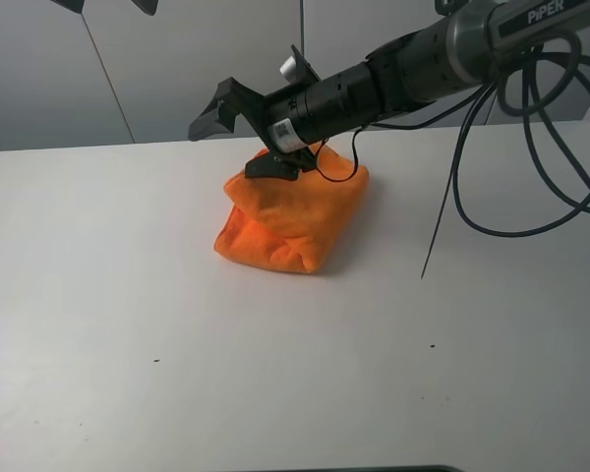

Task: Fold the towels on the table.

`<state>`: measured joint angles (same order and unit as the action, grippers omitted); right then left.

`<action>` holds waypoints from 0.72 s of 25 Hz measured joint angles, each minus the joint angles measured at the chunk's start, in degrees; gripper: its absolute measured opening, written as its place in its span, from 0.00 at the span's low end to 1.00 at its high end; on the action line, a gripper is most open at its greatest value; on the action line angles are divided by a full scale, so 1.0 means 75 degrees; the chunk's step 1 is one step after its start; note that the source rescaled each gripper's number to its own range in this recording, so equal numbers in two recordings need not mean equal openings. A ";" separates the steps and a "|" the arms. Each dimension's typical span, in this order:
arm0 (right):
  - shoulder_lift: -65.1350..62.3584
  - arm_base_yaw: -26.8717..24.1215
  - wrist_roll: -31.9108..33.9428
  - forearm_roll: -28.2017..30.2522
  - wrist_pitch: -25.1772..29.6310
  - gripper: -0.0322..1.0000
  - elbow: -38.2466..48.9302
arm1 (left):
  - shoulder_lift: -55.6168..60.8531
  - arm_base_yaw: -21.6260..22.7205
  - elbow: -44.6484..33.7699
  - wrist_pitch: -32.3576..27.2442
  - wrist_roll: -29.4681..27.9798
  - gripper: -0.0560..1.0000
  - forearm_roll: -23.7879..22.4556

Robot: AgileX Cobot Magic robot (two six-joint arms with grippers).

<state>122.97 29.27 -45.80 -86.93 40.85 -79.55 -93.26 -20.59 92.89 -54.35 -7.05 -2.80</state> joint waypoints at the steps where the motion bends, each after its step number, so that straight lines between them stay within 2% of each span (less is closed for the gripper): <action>1: 0.0000 0.0034 0.0000 0.0051 0.0036 1.00 0.0000 | 0.0000 0.0000 0.0046 -0.0070 0.0000 1.00 0.0000; 4: -0.0078 0.0034 0.0000 0.0228 0.0194 1.00 0.0000 | 0.0013 0.0000 0.0038 -0.0227 0.0000 1.00 0.0000; 10: -0.1211 -0.0243 0.0097 0.1370 0.0238 1.00 0.0000 | 0.0076 0.0000 0.0038 -0.0390 0.0000 1.00 -0.0017; 13: -0.1814 -0.0687 0.0550 0.2276 0.0288 1.00 0.0000 | 0.0254 0.0067 0.0038 -0.0427 0.0094 1.00 -0.0053; 16: -0.2224 -0.1369 0.1418 0.3650 0.0367 1.00 0.0000 | 0.0452 0.0373 0.0038 -0.0468 0.0255 1.00 0.0061; 18: -0.2439 -0.1933 0.2104 0.4728 0.0453 1.00 0.0000 | 0.0556 0.0750 0.0038 -0.0602 0.0492 1.00 0.0374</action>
<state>104.68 14.78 -30.02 -51.46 44.25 -79.55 -89.09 -14.97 93.17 -58.87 -3.36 0.00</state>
